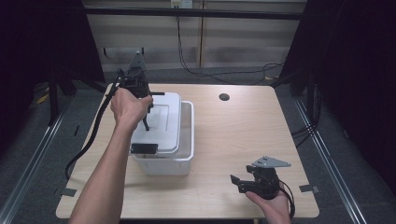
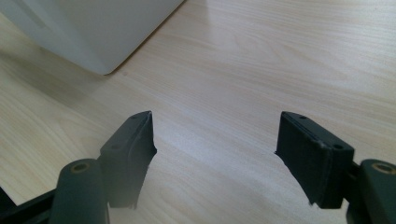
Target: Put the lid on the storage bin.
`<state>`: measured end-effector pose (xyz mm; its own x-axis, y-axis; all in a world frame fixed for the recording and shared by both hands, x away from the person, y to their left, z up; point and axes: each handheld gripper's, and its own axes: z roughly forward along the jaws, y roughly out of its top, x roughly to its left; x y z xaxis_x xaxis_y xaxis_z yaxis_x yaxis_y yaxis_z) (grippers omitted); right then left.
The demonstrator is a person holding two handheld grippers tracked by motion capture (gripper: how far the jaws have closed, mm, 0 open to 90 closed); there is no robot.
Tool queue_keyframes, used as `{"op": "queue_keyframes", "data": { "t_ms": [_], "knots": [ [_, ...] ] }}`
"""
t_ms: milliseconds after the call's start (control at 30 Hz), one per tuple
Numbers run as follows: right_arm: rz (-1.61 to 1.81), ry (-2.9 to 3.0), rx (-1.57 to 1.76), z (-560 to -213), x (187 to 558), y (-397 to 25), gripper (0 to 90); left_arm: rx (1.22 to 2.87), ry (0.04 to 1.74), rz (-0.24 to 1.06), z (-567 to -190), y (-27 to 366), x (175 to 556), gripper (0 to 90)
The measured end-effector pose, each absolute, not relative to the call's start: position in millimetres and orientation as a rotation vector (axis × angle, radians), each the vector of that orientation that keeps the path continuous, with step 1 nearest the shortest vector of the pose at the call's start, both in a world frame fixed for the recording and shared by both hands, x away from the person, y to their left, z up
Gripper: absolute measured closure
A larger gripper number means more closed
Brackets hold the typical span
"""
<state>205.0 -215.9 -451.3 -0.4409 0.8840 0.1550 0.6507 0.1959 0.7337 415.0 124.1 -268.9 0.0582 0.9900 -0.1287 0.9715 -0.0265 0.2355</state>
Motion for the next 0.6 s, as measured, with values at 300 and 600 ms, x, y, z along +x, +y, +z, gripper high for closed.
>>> {"op": "queue_keyframes", "data": {
  "t_ms": [300, 600],
  "knots": [
    [1.098, 2.175, 1.452, -451, 204, -216, 27.1, 2.061, 1.996, 0.088, -269, 111, 414, 84.9],
    [1.100, 2.179, 1.447, -452, 205, -216, 27.2, 2.096, 1.976, 0.080, -275, 98, 414, 84.6]
  ]
}}
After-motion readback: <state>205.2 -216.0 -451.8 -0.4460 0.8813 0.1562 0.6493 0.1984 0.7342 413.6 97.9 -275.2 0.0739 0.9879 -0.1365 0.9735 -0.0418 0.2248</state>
